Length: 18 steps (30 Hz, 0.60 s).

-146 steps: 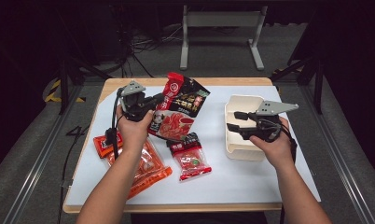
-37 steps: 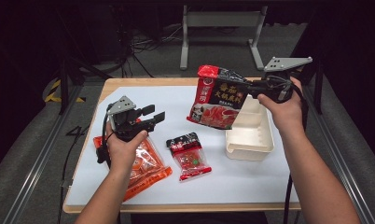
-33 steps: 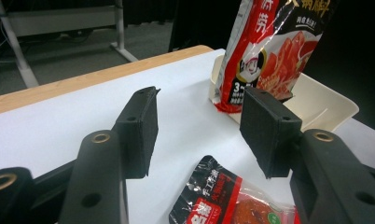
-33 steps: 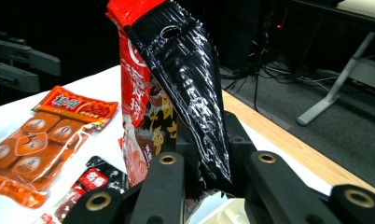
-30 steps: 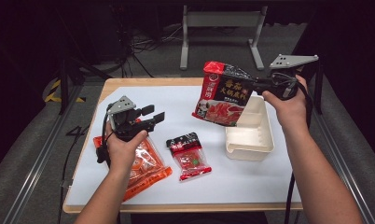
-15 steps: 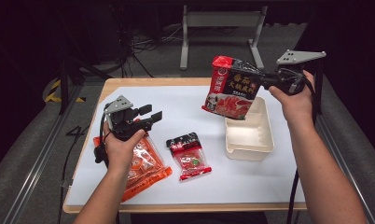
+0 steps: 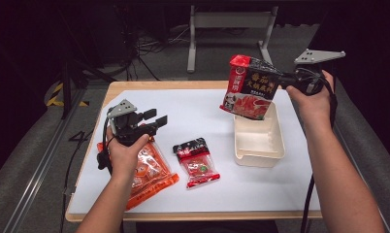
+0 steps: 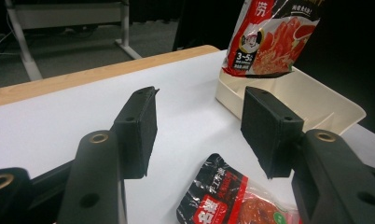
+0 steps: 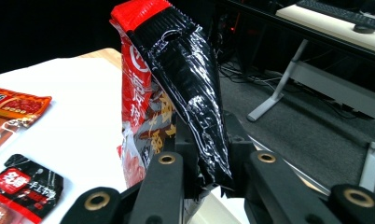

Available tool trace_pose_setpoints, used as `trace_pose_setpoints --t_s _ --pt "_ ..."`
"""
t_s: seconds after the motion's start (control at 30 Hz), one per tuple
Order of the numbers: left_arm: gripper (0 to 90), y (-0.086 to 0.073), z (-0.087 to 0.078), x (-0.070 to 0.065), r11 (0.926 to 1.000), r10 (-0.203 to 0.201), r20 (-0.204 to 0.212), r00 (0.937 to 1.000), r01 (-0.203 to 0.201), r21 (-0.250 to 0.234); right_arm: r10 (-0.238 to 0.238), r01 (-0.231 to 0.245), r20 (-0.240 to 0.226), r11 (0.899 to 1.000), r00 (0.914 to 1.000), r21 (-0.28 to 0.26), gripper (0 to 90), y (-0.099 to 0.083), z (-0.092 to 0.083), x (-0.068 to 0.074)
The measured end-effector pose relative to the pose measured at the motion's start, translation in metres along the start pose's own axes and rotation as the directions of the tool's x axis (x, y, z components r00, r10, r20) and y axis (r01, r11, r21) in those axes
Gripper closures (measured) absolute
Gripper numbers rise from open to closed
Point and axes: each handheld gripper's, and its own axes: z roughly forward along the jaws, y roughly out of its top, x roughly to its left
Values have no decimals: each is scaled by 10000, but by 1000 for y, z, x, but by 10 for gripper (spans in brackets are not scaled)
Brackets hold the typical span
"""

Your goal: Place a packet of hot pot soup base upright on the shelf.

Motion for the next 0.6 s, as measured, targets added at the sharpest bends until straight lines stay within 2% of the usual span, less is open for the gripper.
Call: trace_pose_setpoints --t_s 0.43,0.6 --pt "470 -2 -1 3 9999 -171 22 9999 171 12 -44 48 433 9999 9991 -90 800 -7 -3 -16" --pt "469 -2 -1 4 9998 -218 34 9998 218 -32 -328 334 621 9994 9975 -97 799 -10 -1 -20"
